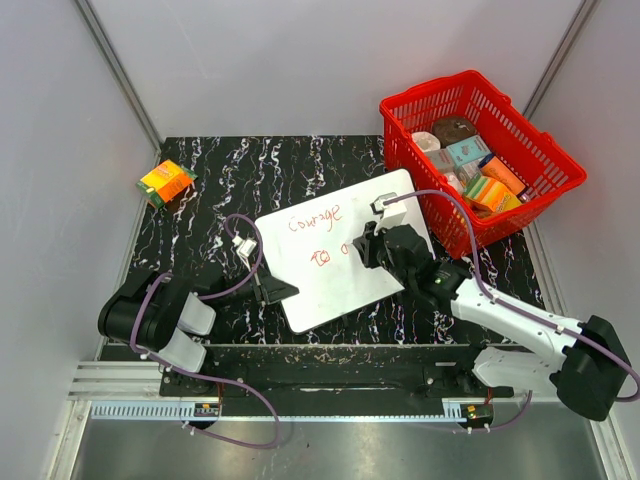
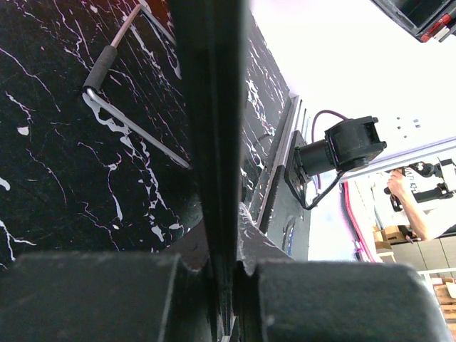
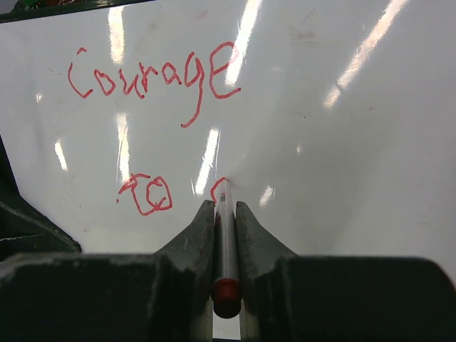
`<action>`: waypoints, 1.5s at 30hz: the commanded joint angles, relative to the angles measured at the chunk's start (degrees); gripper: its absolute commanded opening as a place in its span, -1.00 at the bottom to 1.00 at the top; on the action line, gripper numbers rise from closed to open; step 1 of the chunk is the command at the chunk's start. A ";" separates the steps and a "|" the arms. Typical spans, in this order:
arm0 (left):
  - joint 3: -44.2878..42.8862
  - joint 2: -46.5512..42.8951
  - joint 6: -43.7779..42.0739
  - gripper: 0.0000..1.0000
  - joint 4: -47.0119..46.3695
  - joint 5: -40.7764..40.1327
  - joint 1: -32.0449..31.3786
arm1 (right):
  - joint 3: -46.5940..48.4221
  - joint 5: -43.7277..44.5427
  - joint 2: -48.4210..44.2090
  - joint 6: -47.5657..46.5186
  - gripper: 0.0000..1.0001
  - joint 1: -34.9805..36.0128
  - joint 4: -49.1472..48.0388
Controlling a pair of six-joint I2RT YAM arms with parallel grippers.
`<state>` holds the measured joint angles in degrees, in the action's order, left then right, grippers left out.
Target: Write a sentence on the whiteboard
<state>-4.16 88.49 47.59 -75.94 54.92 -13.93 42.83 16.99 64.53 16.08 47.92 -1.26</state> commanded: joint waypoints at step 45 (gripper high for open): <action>-1.81 -0.77 -7.60 -1.00 2.38 -5.08 -1.62 | -3.72 4.45 -1.69 0.89 -1.00 -0.46 -3.49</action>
<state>-4.93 87.79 46.57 -73.87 53.91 -14.96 39.99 19.86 62.96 16.56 47.92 -4.47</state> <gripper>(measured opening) 0.079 0.170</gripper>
